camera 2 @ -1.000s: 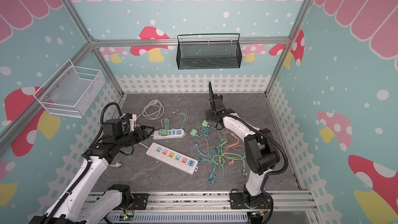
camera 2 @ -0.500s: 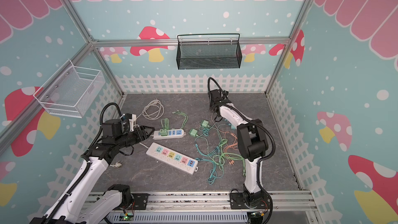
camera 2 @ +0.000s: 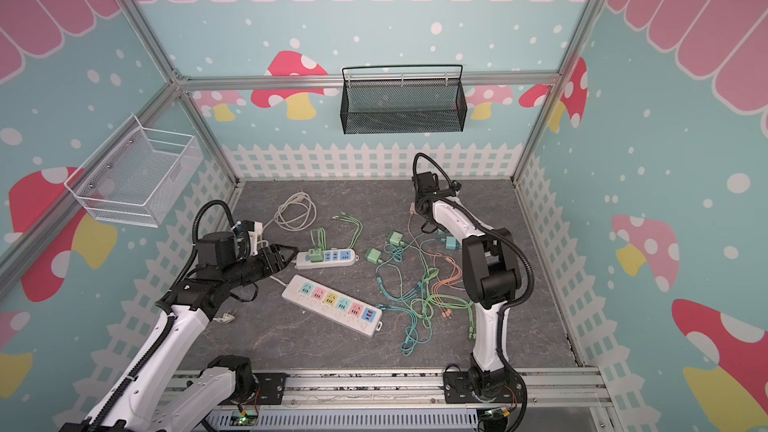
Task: Insert the plug
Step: 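Release the green charger and move the right gripper to the teal chargers, then close the right gripper on the teal charger and lift it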
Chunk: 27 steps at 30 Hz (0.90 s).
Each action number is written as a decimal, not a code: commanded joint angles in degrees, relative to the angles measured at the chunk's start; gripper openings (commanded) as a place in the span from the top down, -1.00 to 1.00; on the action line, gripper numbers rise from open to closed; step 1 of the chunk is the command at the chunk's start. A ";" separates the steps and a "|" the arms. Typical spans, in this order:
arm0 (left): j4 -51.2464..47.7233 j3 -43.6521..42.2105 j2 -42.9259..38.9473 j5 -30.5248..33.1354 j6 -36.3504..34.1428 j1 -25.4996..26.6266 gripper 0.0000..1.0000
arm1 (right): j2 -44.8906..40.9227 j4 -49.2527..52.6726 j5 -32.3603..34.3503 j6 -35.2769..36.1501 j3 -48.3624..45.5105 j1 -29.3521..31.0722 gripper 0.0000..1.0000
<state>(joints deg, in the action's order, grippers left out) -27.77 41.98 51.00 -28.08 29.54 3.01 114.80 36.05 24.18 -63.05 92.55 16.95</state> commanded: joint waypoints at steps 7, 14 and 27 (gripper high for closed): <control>0.17 -0.71 -1.73 0.83 0.07 -0.37 -0.35 | 2.67 0.19 -1.79 -6.70 -1.41 -0.64 -0.53; -0.31 -0.23 -3.45 1.27 0.52 -0.37 -0.35 | 4.26 -0.21 -1.16 -7.44 -1.32 -1.18 -0.53; -1.06 -0.14 -3.98 1.45 0.68 -0.37 -0.35 | 7.75 -3.01 -2.26 -6.59 -1.41 -2.45 -0.53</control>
<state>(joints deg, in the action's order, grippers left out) -27.83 41.69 47.66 -27.62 29.80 3.01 121.82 33.36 21.61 -68.42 91.88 14.94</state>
